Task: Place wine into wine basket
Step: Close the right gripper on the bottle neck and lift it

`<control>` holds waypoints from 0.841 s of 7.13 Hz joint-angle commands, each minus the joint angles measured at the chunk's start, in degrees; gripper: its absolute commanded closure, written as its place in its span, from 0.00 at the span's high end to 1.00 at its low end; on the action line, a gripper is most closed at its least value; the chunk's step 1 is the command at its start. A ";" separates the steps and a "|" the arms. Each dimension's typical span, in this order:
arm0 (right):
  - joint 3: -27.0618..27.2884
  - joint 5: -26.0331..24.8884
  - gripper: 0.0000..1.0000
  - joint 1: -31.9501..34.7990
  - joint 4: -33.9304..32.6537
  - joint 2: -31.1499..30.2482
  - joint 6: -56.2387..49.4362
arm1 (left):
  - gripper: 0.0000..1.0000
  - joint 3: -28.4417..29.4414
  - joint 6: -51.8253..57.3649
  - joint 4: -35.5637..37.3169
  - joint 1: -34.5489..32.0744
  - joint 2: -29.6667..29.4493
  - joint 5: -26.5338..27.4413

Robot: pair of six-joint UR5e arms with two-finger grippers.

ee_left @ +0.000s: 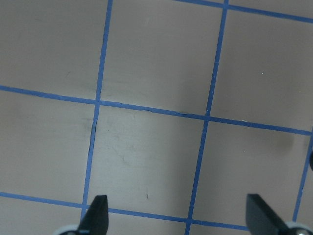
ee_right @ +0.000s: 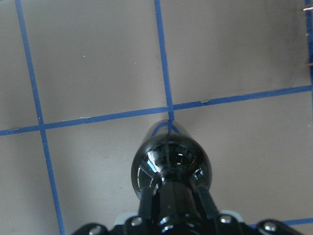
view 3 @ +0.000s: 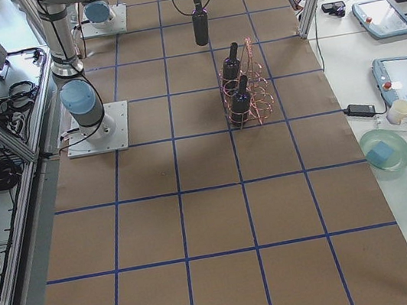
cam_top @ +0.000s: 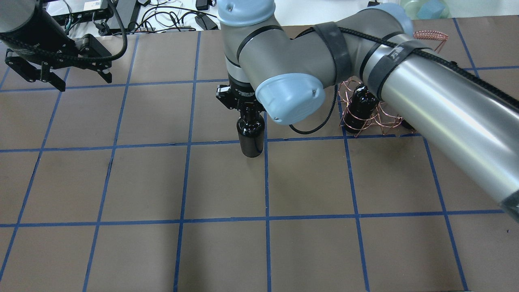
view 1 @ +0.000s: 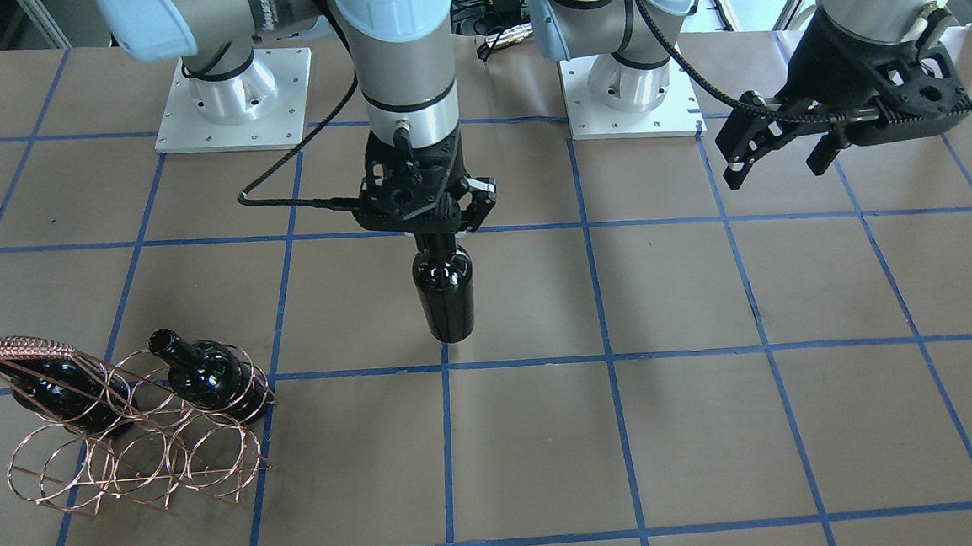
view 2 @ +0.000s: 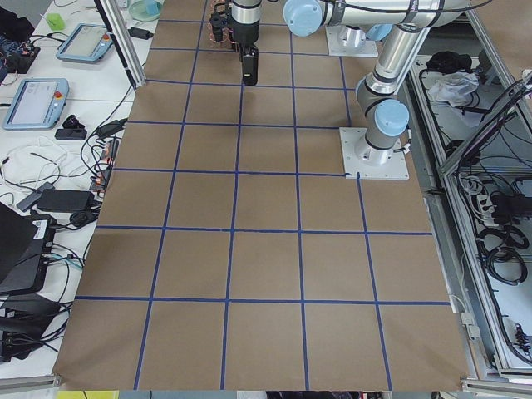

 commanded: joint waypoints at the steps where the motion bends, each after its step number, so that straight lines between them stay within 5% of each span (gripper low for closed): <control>1: -0.17 0.12 0.00 -10.18 12.63 -9.25 -9.76 | 1.00 -0.71 -3.36 0.00 -2.81 0.85 0.48; 3: -0.35 -2.34 0.00 -19.68 21.27 -15.41 -23.22 | 1.00 -0.79 -9.95 0.09 -10.10 1.38 0.92; 6: -0.52 -4.64 0.00 -30.06 21.66 -16.85 -40.90 | 1.00 -1.93 -13.50 0.62 -11.80 2.09 0.83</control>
